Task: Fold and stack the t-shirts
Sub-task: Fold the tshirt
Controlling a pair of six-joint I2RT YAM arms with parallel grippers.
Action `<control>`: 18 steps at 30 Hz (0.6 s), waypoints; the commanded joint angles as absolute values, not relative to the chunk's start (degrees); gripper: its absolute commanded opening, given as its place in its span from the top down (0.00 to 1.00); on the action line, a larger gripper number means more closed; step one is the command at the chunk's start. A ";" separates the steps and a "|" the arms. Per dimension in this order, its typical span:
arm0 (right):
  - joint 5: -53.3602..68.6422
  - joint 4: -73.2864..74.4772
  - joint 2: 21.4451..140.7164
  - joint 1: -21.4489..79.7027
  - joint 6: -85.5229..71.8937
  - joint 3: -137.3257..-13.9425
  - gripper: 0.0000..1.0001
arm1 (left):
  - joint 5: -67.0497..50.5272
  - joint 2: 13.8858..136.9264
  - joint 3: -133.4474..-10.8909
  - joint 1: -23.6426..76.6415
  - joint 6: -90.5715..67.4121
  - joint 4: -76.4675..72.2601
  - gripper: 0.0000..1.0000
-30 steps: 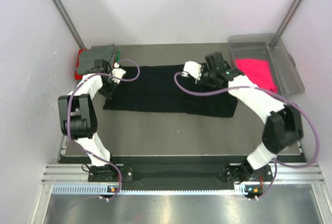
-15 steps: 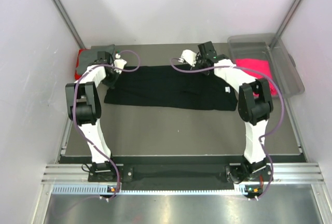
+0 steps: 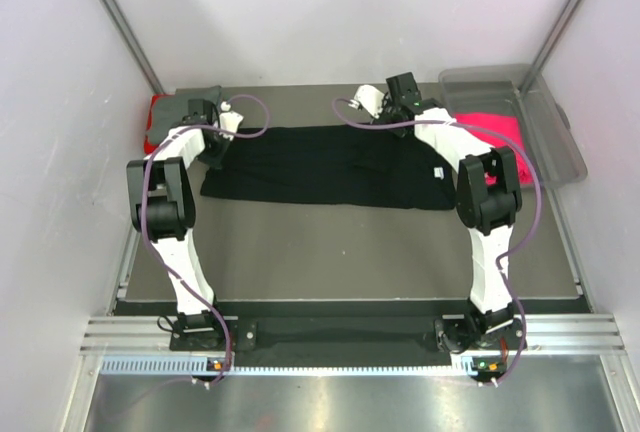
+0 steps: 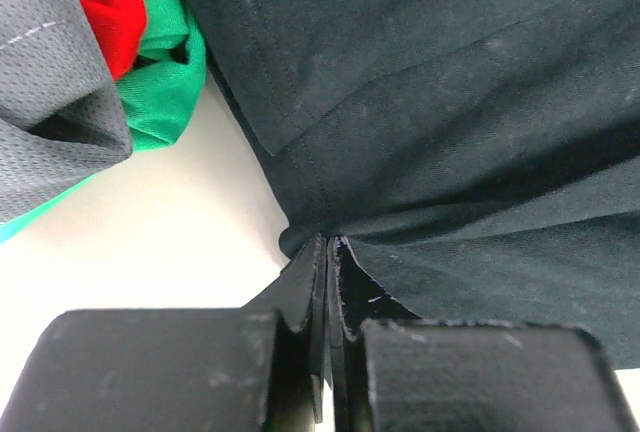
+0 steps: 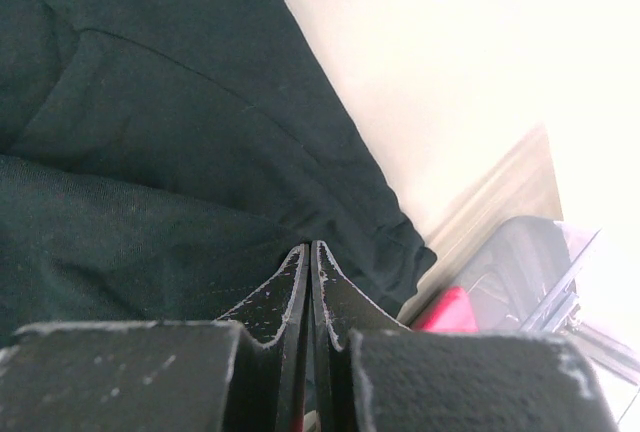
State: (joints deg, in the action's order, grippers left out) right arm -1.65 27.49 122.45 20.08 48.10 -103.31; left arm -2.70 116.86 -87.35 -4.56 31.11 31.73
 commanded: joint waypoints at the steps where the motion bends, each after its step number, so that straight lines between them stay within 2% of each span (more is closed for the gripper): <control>1: -1.84 25.49 121.73 19.34 46.85 -106.52 1.00 | -2.11 114.17 -86.05 -4.57 30.23 28.22 1.00; 12: -2.46 24.70 124.36 19.34 45.79 -108.72 1.00 | -0.53 112.24 -83.76 -4.57 29.62 27.86 1.00; 13: -3.07 24.18 124.45 19.34 45.44 -108.72 0.96 | -0.53 112.15 -83.85 -4.57 29.18 27.77 1.00; 14: -4.73 22.78 124.54 19.34 44.22 -108.46 0.82 | -0.70 111.45 -84.02 -4.66 28.48 27.60 0.83; 15: -5.53 22.15 124.11 19.34 43.60 -108.20 0.75 | -1.14 110.84 -84.11 -4.57 28.13 27.42 0.75; 17: -6.68 19.88 122.70 19.34 41.75 -106.19 0.64 | -2.71 107.08 -83.15 -4.57 25.85 25.50 0.62; 18: -7.11 18.65 120.17 19.42 41.23 -104.87 0.61 | -3.51 105.57 -82.71 -4.48 24.88 23.40 0.60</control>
State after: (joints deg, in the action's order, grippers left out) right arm -4.21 24.60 123.22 20.05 44.40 -105.62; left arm -1.72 113.67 -83.35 -4.56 28.21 28.91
